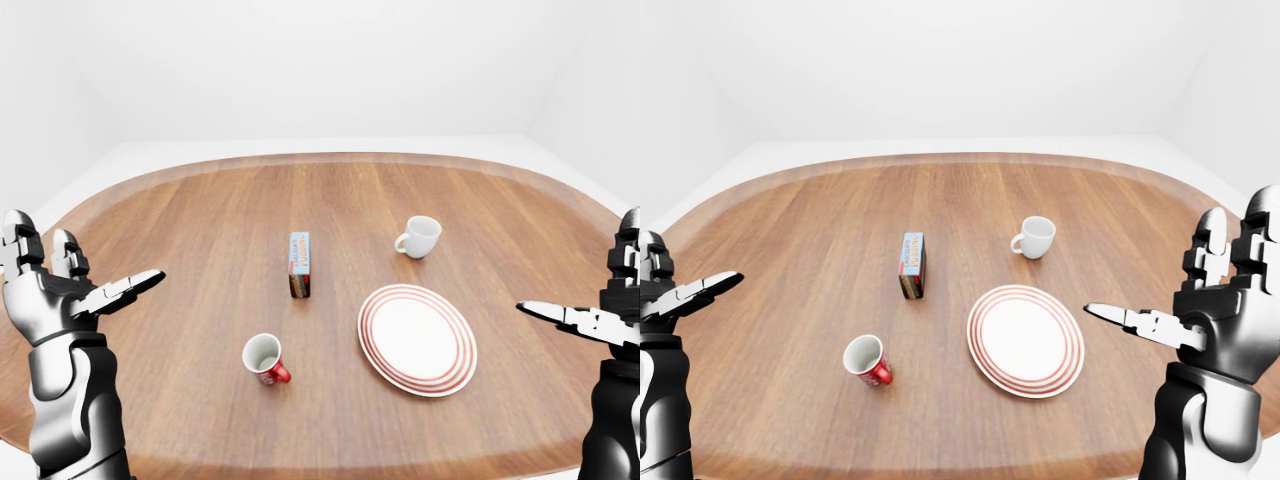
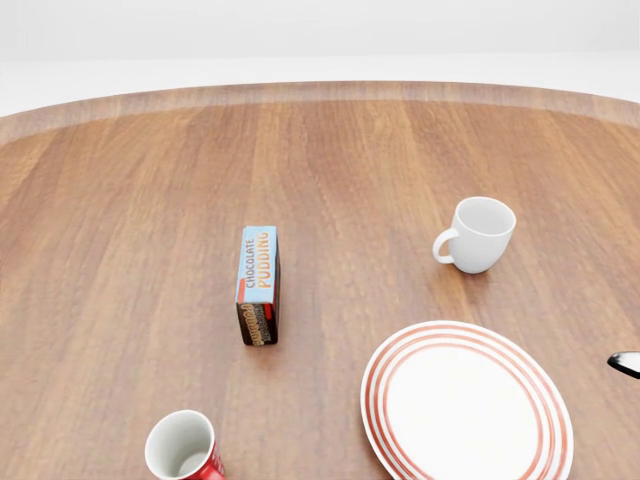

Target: Pick up the red mug and put it on the plate

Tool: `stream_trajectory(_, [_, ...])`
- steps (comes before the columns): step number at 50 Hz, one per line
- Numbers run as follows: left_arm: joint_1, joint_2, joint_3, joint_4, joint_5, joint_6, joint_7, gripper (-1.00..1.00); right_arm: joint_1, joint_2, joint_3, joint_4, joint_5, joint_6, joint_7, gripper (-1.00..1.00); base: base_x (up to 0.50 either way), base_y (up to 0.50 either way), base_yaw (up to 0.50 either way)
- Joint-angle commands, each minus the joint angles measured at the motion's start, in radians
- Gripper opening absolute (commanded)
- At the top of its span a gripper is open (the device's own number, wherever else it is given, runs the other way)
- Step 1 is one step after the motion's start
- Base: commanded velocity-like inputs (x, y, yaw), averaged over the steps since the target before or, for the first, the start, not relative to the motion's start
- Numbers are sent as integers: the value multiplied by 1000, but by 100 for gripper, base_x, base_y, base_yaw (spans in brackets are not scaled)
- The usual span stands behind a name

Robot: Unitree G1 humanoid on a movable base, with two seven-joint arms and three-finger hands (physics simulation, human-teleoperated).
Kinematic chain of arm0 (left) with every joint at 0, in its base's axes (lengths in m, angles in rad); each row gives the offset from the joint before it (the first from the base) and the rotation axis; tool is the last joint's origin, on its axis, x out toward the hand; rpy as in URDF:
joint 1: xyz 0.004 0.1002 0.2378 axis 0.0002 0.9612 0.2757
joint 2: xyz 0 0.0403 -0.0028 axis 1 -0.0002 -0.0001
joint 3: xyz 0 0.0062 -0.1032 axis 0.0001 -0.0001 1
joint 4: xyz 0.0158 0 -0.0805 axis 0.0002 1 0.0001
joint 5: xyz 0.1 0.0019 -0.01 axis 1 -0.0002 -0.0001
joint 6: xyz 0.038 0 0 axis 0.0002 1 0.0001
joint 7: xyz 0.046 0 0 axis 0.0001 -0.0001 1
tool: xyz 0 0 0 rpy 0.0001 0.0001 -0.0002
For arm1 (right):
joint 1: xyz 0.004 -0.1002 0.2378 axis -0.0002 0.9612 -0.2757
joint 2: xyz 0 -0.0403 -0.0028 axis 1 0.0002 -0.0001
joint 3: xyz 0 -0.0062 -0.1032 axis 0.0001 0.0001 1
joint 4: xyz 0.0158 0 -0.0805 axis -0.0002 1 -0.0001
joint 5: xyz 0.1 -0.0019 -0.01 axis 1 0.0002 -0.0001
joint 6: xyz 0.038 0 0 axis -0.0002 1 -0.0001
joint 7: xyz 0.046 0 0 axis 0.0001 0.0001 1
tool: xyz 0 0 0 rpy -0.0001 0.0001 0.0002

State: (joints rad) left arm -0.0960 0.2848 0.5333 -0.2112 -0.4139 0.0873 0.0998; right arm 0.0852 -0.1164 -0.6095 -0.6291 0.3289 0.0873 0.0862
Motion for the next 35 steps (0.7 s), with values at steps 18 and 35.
stream_trajectory(18, [0, -6, -6, -12, 9, 0, 0, 100, -89, 58, 466, -58, -249, 0, 12, 100, 0, 0, 0])
stream_trajectory(35, [1, -7, -8, -3, 10, 0, -1, 100, -77, 163, 1030, 29, -530, 0, 25, 100, 0, 0, 0])
